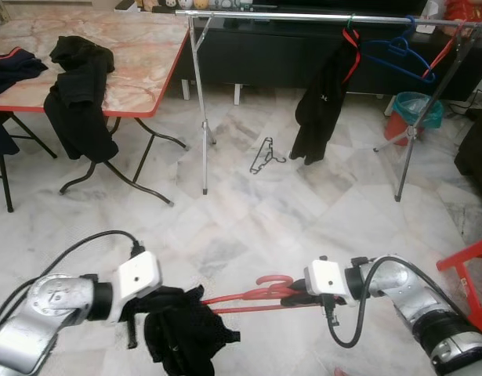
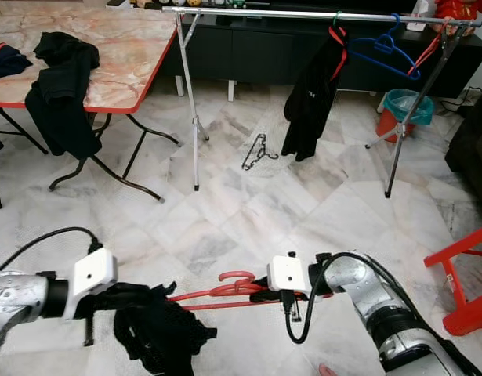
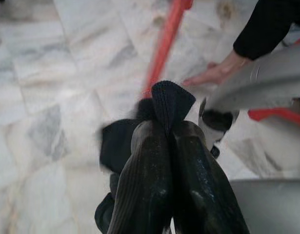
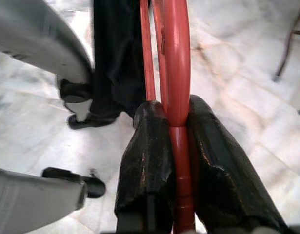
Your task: Hang hanger
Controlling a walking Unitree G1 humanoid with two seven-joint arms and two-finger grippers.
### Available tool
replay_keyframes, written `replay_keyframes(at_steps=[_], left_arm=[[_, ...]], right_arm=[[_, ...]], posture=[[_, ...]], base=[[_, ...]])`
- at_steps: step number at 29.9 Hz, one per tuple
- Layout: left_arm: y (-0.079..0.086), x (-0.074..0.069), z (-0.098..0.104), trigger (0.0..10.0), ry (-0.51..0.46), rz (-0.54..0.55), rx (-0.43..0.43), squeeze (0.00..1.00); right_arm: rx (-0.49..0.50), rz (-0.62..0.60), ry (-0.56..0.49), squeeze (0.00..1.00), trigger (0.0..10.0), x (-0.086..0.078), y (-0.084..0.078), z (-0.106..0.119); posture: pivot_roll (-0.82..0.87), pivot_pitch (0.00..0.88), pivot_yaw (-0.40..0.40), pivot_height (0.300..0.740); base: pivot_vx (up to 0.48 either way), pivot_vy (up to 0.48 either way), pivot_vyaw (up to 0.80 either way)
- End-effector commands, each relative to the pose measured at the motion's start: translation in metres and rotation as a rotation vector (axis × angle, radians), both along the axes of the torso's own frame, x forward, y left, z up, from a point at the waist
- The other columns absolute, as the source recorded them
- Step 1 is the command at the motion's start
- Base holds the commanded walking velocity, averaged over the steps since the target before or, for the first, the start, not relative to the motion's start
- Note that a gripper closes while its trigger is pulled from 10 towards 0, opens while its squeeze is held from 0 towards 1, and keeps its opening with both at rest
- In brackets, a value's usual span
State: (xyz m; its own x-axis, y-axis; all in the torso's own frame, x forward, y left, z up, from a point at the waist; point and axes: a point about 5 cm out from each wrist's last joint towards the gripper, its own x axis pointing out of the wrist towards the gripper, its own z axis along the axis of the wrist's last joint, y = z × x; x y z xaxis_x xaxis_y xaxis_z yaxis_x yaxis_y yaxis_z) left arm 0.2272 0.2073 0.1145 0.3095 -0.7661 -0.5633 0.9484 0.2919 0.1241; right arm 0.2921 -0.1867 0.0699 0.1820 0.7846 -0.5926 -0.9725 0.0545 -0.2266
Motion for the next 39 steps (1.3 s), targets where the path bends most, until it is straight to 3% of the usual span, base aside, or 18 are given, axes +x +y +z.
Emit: replay_keyframes(at_steps=[1, 6, 10, 12, 13, 14, 15, 16, 17, 19, 20, 21, 22, 26, 29, 33, 39], left_arm=[[0.006, -0.001, -0.001, 0.0, -0.015, -0.002, 0.036, 0.0], [0.012, 0.0, -0.01, 0.0, -0.025, 0.045, 0.051, 0.0], [0.016, 0.009, -0.015, 0.0, -0.096, 0.153, 0.031, 0.0], [0.021, 0.019, -0.018, 0.0, -0.176, 0.288, 0.009, 0.0], [0.022, 0.02, -0.018, 0.0, -0.185, 0.305, 0.007, 0.0], [0.023, 0.024, -0.019, 1.6, -0.212, 0.36, -0.014, 0.0], [0.024, 0.026, -0.019, 1.4, -0.227, 0.407, -0.036, 0.0], [0.025, 0.028, -0.019, 1.2, -0.25, 0.461, -0.056, 0.0], [0.026, 0.031, -0.019, 2.0, -0.277, 0.515, -0.071, 0.0], [0.027, 0.032, -0.019, 2.0, -0.293, 0.543, -0.077, 0.0], [0.028, 0.037, -0.02, 8.9, -0.332, 0.686, -0.147, 0.0], [0.028, 0.037, -0.02, 8.9, -0.332, 0.686, -0.147, 0.0], [0.027, 0.039, -0.02, 10.0, -0.356, 0.785, -0.212, 0.0], [0.021, 0.04, -0.013, 10.0, -0.407, 0.976, -0.405, 0.0], [0.015, 0.039, -0.006, 10.0, -0.475, 1.045, -0.492, 0.0], [0.005, 0.036, 0.003, 10.0, -0.527, 1.114, -0.607, 0.0], [-0.012, 0.039, 0.019, 10.0, -0.599, 1.093, -0.643, 0.0]], right_arm=[[0.001, -0.024, -0.026, 0.0, 0.0, 0.005, -0.006, 0.007], [-0.001, -0.045, -0.036, 0.0, 0.0, 0.007, -0.012, 0.01], [0.007, -0.078, -0.051, 0.0, 0.0, 0.008, -0.014, 0.01], [0.028, -0.143, -0.086, 0.0, 0.0, 0.011, -0.013, 0.009], [0.036, -0.159, -0.095, 0.0, 0.0, 0.012, -0.013, 0.009], [0.048, -0.199, -0.131, 0.0, 0.0, 0.014, -0.012, 0.009], [0.053, -0.245, -0.158, 0.0, 0.0, 0.017, -0.012, 0.008], [0.059, -0.31, -0.175, 0.0, 2.7, 0.02, -0.012, 0.007], [0.069, -0.353, -0.202, 0.0, 6.2, 0.021, -0.011, 0.006], [0.074, -0.375, -0.217, 0.0, 6.2, 0.022, -0.011, 0.005], [0.113, -0.49, -0.257, 0.0, 10.0, 0.024, -0.007, 0.0], [0.113, -0.49, -0.257, 0.0, 10.0, 0.024, -0.007, 0.0], [0.16, -0.586, -0.294, 0.0, 10.0, 0.026, -0.004, -0.003], [0.411, -0.91, -0.389, 0.0, 10.0, 0.029, 0.0, 0.001], [0.533, -1.067, -0.431, 0.0, 10.0, 0.025, -0.003, 0.002], [0.65, -1.212, -0.47, 0.0, 10.0, 0.012, -0.002, 0.001], [0.696, -1.286, -0.482, 0.0, 10.0, 0.0, 0.002, -0.002]], posture=[[0.07, 0.071, -0.034, 0.74], [0.07, 0.072, -0.032, 0.74], [0.07, 0.072, -0.032, 0.74], [0.07, 0.073, -0.033, 0.74], [0.07, 0.073, -0.033, 0.74], [0.07, 0.073, -0.034, 0.74], [0.07, 0.073, -0.034, 0.74], [0.06, 0.073, -0.034, 0.74], [0.06, 0.073, -0.034, 0.74], [0.06, 0.074, -0.033, 0.74], [0.06, 0.073, -0.035, 0.74], [0.06, 0.073, -0.035, 0.74], [0.06, 0.073, -0.038, 0.74], [0.06, 0.072, -0.039, 0.74], [0.06, 0.071, -0.043, 0.74], [0.04, 0.049, -0.047, 0.74], [0.05, 0.024, -0.059, 0.74]], base=[[0.0, 0.0, 0.0], [0.0, 0.0, 0.0], [0.0, 0.0, 0.0], [0.0, 0.0, 0.0], [0.0, 0.0, 0.0], [0.0, 0.0, 0.0], [0.0, 0.0, 0.0], [0.0, 0.0, 0.0], [0.0, 0.0, 0.0], [0.0, 0.0, 0.0], [0.0, 0.0, 0.0], [0.0, 0.0, 0.0], [0.0, 0.0, 0.0], [0.0, 0.0, 0.0], [0.0, 0.0, 0.0], [0.0, 0.0, 0.0], [0.0, 0.0, 0.0]])
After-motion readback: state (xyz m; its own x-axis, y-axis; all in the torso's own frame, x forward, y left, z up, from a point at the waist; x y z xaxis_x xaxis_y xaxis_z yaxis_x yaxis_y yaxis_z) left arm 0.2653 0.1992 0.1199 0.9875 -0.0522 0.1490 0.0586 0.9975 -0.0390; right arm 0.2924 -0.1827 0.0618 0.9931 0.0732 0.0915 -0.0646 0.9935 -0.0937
